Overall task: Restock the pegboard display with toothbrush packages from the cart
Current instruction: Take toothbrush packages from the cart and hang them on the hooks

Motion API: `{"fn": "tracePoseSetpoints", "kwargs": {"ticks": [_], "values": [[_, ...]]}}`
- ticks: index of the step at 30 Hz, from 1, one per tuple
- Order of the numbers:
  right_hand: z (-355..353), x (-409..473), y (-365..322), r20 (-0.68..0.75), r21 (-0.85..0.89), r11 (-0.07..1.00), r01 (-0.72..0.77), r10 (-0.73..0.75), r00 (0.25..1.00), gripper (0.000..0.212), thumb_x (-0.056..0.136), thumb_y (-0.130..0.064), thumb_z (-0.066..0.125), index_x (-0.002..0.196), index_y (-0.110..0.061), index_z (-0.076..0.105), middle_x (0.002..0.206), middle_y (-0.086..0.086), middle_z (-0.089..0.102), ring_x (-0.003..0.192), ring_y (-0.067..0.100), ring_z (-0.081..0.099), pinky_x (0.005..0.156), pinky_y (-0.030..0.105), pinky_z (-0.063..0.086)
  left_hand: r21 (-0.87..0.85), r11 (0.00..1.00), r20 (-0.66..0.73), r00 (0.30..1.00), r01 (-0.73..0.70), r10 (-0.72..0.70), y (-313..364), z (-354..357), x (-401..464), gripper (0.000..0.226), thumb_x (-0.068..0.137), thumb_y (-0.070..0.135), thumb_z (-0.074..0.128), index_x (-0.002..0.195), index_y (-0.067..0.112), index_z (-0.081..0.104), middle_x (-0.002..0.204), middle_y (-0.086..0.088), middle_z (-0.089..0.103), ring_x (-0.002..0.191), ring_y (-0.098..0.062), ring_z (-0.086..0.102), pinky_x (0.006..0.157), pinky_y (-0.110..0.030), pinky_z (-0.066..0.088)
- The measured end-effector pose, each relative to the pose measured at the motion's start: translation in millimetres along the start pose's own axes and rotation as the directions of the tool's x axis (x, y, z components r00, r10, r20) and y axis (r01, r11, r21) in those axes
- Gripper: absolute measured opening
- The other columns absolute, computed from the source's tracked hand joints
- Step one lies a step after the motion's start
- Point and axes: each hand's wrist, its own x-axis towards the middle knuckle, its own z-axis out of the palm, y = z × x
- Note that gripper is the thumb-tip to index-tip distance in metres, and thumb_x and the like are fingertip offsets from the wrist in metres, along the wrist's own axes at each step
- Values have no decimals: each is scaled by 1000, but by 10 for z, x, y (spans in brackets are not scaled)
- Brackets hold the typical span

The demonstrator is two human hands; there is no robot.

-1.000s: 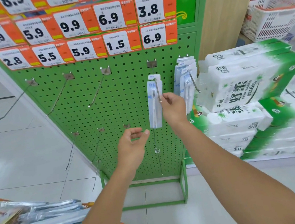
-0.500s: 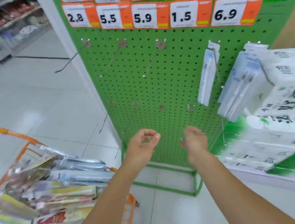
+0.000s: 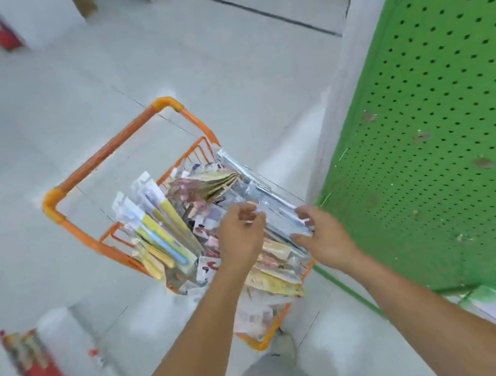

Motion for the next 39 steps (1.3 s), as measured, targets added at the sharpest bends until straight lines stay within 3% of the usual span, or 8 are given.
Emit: {"fn": "tracePoseSetpoints", "kwargs": {"ticks": [5,12,19,22,27,34,37,39], "values": [[477,581,-109,25,-255,967,18,-12,1000,63,95,-31,68,148,-11,41,148,11,48,137,31,45,109,43,40,-4,992,-26,991,129,-129,-429,-286,216,25,96,18,61,121,16,60,98,13,60,87,-4,59,82,-35,53],[757,1024,-186,82,-499,863,82,-47,996,43,81,-43,80,98,-20,47,97,1,58,90,26,58,69,34,43,-143,959,37,969,247,-244,-561,-123,306,32,95,14,60,126,21,56,105,12,61,96,-16,65,90,-46,56],[664,942,-80,-3,-315,940,135,-143,990,47,70,-33,83,111,-18,65,91,-2,68,82,22,64,70,35,53,-176,947,18,963,267,-268,-475,-153,275,24,95,22,63,117,28,57,104,11,63,97,-20,66,92,-48,56],[629,933,33,36,-271,942,197,-194,980,26,76,-22,80,92,-8,66,88,9,67,81,28,61,72,41,52,-163,951,16,965,262,-263,-466,-180,315,26,95,21,64,120,27,59,106,11,64,97,-21,67,90,-47,57],[734,1008,9,156,-348,929,128,-77,985,40,80,-46,80,73,-21,49,71,-3,55,64,19,53,51,31,34,-171,936,79,951,307,-298,-415,-140,394,29,96,5,55,118,23,59,106,2,67,98,-23,70,90,-50,57],[546,1012,-90,69,-202,966,160,-149,986,43,72,-33,85,55,-20,47,52,-3,48,48,10,42,45,27,32,-270,920,49,958,285,-282,-392,-223,314,23,99,8,55,119,18,60,115,-5,64,95,-21,68,82,-35,60],[261,950,-168,97,-25,989,146,-143,985,44,63,-43,89,72,-7,67,66,16,67,51,13,49,50,30,43,-223,943,126,967,246,-223,-351,-288,331,41,95,16,66,134,22,54,124,1,62,108,-18,64,86,-35,58],[51,861,-322,131,95,980,172,-184,974,25,69,-26,92,79,-12,74,71,3,73,60,11,60,59,31,51,-155,967,231,959,204,-165,-294,-302,355,68,88,22,76,145,29,42,136,9,54,118,-11,57,94,-35,53]]}}
